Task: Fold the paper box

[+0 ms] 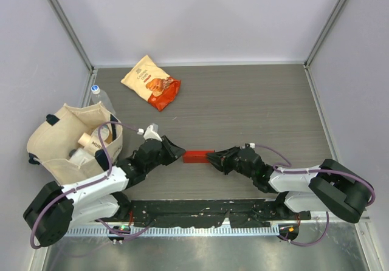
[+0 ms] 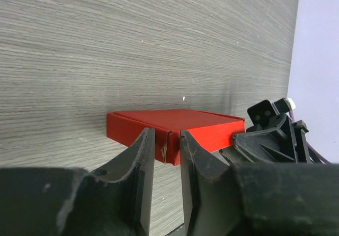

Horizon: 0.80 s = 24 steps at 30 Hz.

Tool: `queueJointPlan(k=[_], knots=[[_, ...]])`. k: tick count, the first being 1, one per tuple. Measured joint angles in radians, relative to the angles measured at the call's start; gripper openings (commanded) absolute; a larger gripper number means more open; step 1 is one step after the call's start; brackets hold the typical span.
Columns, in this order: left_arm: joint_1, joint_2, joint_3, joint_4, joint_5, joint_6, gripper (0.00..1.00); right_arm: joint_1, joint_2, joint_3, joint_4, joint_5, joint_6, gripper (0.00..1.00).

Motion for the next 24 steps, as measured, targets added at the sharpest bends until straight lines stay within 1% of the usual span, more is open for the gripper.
queueJointPlan(k=[7,8,11,13,15,16,17,19,22,24], knots=[[0.000,-0.080,-0.097,0.089,0.019,0.011,0.22,0.002,0.000,-0.015,0.031,0.013,-0.085,0.06],[0.000,-0.095,-0.112,0.103,0.024,0.014,0.22,0.003,0.000,-0.019,0.040,0.015,-0.101,0.01],[0.000,-0.121,-0.138,0.124,0.032,0.030,0.18,0.003,0.000,-0.023,0.053,0.027,-0.164,0.01],[0.000,-0.133,-0.150,0.134,0.038,0.039,0.19,0.003,0.000,-0.023,0.058,0.032,-0.211,0.01],[0.000,-0.138,-0.155,0.140,0.045,0.053,0.26,0.003,-0.002,-0.023,0.061,0.039,-0.253,0.01],[0.000,-0.138,-0.159,0.150,0.050,0.064,0.39,0.003,-0.005,-0.023,0.062,0.045,-0.275,0.01],[0.002,-0.138,-0.166,0.158,0.059,0.073,0.46,0.003,-0.007,-0.024,0.064,0.052,-0.294,0.01],[0.002,-0.138,-0.176,0.164,0.085,0.098,0.57,0.002,-0.010,-0.030,0.074,0.062,-0.324,0.01],[0.002,-0.146,-0.186,0.154,0.125,0.122,0.62,0.000,-0.010,-0.034,0.085,0.070,-0.349,0.01],[0.002,-0.159,-0.186,0.144,0.140,0.131,0.62,0.000,-0.008,-0.034,0.090,0.070,-0.357,0.01]])
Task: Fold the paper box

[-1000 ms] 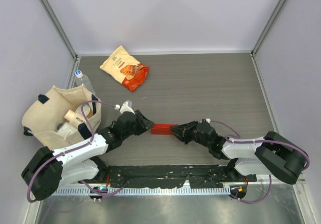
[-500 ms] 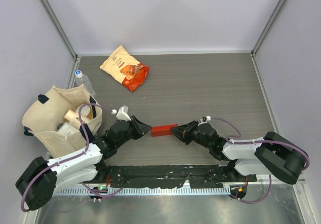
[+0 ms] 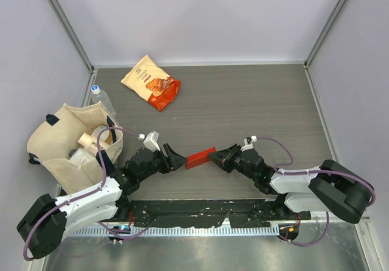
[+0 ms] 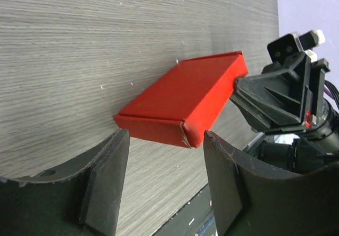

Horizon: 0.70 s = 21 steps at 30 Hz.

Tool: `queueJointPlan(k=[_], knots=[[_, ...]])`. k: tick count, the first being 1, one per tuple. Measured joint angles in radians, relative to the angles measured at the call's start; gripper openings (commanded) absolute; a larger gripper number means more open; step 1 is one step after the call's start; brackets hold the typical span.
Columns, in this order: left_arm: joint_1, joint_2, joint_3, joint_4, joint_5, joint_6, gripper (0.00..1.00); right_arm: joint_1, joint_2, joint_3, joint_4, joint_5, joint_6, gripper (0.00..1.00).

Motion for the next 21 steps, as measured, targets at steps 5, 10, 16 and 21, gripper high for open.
queueJointPlan(k=[5,10,16,21], knots=[[0.000,-0.031,0.001,-0.016,0.040,0.010,0.58,-0.003,0.014,0.004,0.014,0.001,-0.005,0.01],[0.000,-0.010,0.001,-0.013,0.055,0.013,0.61,-0.006,0.035,0.007,0.037,0.001,-0.005,0.01],[0.000,0.074,0.011,0.035,0.063,0.010,0.64,-0.010,0.056,0.008,0.064,0.000,-0.005,0.01],[0.000,0.078,0.014,0.045,0.065,0.011,0.66,-0.013,0.058,0.007,0.067,-0.004,-0.005,0.01]])
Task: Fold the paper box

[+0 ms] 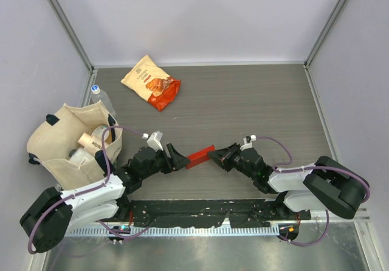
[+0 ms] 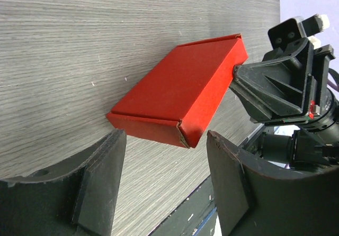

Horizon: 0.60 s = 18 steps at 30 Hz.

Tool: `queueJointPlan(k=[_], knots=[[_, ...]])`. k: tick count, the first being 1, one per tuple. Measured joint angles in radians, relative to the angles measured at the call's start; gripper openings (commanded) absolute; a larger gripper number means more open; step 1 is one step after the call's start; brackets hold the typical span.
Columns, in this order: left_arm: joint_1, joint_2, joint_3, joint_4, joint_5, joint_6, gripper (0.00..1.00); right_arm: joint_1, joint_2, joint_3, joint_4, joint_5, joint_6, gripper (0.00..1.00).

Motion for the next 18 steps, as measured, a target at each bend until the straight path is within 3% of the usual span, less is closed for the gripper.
queueJointPlan(k=[5,12,18], knots=[[0.000,-0.034,0.000,-0.022,-0.021,0.000,0.56,0.000,-0.004,-0.005,0.002,0.000,0.000,0.01],[0.000,0.047,-0.002,0.082,0.008,-0.012,0.21,-0.009,0.022,-0.024,0.060,0.000,0.004,0.01],[-0.031,0.101,-0.003,0.148,-0.019,-0.022,0.14,-0.013,0.025,-0.042,0.085,0.009,0.014,0.01]])
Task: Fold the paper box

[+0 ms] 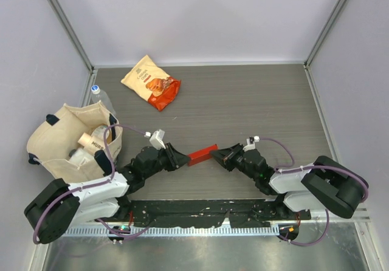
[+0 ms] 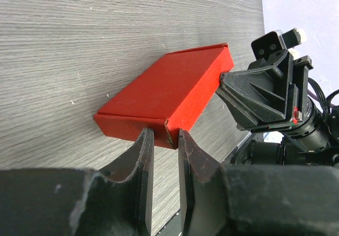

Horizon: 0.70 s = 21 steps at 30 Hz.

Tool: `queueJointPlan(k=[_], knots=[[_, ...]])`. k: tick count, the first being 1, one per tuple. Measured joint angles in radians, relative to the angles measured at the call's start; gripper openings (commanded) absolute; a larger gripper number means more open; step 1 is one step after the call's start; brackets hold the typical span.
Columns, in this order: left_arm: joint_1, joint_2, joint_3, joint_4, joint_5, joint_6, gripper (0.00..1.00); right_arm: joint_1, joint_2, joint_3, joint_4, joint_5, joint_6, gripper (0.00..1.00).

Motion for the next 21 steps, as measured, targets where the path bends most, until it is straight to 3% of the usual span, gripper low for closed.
queueJointPlan(k=[4,10,14,16,17,20,21], knots=[[-0.047,0.032,0.021,0.003,-0.047,0.003,0.14,-0.005,-0.063,-0.002,-0.066,0.015,-0.008,0.03],[-0.142,0.072,0.079,-0.072,-0.116,0.045,0.19,-0.006,-0.300,-0.006,-0.396,0.048,-0.101,0.22],[-0.161,0.121,0.080,-0.195,-0.137,0.076,0.41,-0.006,-0.454,-0.013,-0.748,0.079,-0.200,0.49],[-0.161,0.117,0.080,-0.225,-0.142,0.079,0.50,-0.006,-0.551,-0.008,-0.871,0.090,-0.253,0.56],[-0.161,0.104,0.083,-0.232,-0.148,0.087,0.60,-0.006,-0.588,0.002,-0.917,0.094,-0.293,0.64],[-0.161,0.044,0.084,-0.263,-0.155,0.099,0.78,-0.009,-0.626,0.069,-1.043,0.103,-0.406,0.69],[-0.161,0.023,0.086,-0.274,-0.159,0.099,0.79,-0.016,-0.615,0.106,-1.078,0.103,-0.458,0.69]])
